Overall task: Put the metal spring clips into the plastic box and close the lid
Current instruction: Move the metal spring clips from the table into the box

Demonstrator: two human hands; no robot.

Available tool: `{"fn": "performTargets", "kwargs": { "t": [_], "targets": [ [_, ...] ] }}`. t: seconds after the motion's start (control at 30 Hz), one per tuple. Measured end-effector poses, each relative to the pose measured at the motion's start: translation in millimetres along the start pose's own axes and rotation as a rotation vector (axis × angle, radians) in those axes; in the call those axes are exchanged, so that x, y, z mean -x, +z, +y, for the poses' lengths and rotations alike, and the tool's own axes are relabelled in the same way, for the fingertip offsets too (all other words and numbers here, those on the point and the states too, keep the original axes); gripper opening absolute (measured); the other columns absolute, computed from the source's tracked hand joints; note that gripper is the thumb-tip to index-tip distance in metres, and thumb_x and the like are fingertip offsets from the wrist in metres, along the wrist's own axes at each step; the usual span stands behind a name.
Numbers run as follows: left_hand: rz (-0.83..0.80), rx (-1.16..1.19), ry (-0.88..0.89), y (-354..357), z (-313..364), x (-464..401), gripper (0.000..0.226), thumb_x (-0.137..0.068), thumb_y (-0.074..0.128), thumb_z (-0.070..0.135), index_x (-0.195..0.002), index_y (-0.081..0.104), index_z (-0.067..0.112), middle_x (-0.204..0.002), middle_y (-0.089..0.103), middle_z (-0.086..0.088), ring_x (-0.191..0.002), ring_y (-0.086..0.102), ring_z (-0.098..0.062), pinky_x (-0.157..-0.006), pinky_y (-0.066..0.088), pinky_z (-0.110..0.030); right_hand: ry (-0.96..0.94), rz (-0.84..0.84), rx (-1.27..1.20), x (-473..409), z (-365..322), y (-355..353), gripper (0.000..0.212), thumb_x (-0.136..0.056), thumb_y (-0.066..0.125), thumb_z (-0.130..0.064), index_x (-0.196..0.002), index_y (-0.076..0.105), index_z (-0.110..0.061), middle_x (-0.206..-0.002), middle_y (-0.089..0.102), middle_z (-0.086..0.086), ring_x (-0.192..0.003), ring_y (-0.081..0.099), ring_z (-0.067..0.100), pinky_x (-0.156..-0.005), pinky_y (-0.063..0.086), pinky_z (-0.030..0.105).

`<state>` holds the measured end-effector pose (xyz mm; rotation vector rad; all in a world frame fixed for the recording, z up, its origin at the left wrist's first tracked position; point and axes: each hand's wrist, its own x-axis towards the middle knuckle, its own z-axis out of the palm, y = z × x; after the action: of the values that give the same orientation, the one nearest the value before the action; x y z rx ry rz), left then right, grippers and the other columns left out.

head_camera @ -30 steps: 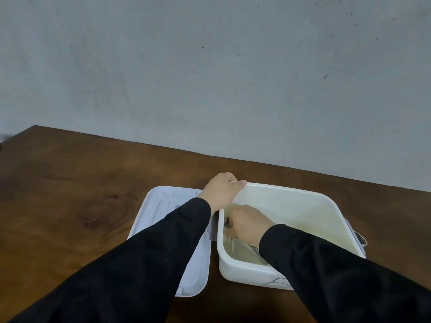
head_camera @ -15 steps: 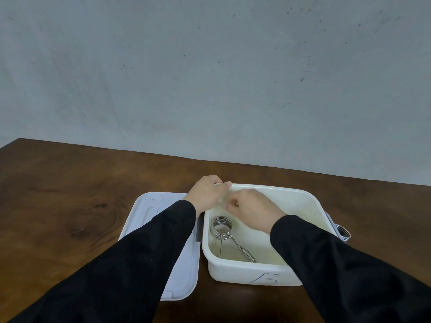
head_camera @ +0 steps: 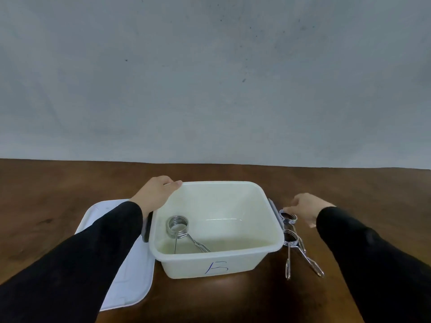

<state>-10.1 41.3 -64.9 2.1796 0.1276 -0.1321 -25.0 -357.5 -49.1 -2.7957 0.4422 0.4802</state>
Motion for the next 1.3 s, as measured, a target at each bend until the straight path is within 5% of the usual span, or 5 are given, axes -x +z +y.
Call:
{"fn": "performTargets", "kwargs": {
  "t": [0.13, 0.3, 0.93, 1.13, 1.3],
  "targets": [
    [0.000, -0.014, -0.005, 0, 2, 1, 0.040, -0.095, 0.056, 0.050, -0.093, 0.067, 0.011, -0.080, 0.059, -0.004, -0.065, 0.048, -0.019, -0.057, 0.034, -0.031, 0.037, -0.015, -0.008, -15, 11, 32, 0.039, -0.096, 0.062, -0.041, -0.115, 0.065, -0.007, -0.103, 0.071, 0.008, -0.090, 0.066, 0.021, -0.077, 0.055, 0.031],
    [-0.001, -0.003, 0.003, 0, 3, 3, 0.040, -0.095, 0.057, 0.049, -0.096, 0.069, 0.011, -0.091, 0.065, -0.005, -0.073, 0.054, -0.019, -0.062, 0.039, -0.031, 0.144, 0.091, -0.033, -28, 3, 51, 0.028, -0.089, 0.070, -0.038, -0.089, 0.065, -0.010, -0.072, 0.063, 0.003, -0.062, 0.060, 0.018, -0.049, 0.041, 0.027],
    [-0.013, 0.037, 0.001, 0, -1, 0, 0.038, -0.094, 0.058, 0.050, -0.087, 0.066, 0.013, -0.091, 0.065, -0.010, -0.073, 0.052, -0.020, -0.066, 0.039, -0.033, 0.170, 0.252, -0.208, -43, -7, 50, 0.033, -0.094, 0.064, -0.038, -0.092, 0.070, -0.005, -0.075, 0.067, 0.009, -0.062, 0.063, 0.021, -0.053, 0.048, 0.027],
    [-0.005, 0.053, -0.009, 0, -2, -1, 0.041, -0.093, 0.058, 0.051, -0.090, 0.068, 0.012, -0.090, 0.067, -0.015, -0.073, 0.053, -0.020, -0.067, 0.040, -0.033, -0.124, 0.584, -0.314, -7, -35, -27, 0.025, -0.088, 0.066, -0.033, -0.087, 0.075, -0.010, -0.074, 0.069, 0.007, -0.066, 0.062, 0.025, -0.061, 0.048, 0.029],
    [0.007, 0.053, -0.004, 1, 0, 1, 0.041, -0.094, 0.058, 0.049, -0.091, 0.067, 0.009, -0.083, 0.060, -0.006, -0.069, 0.049, -0.018, -0.063, 0.037, -0.032, -0.385, 0.508, -0.322, 69, -98, -87, 0.031, -0.084, 0.068, -0.050, -0.068, 0.065, -0.023, -0.061, 0.064, 0.002, -0.054, 0.058, 0.020, -0.050, 0.041, 0.027]
  ]
}}
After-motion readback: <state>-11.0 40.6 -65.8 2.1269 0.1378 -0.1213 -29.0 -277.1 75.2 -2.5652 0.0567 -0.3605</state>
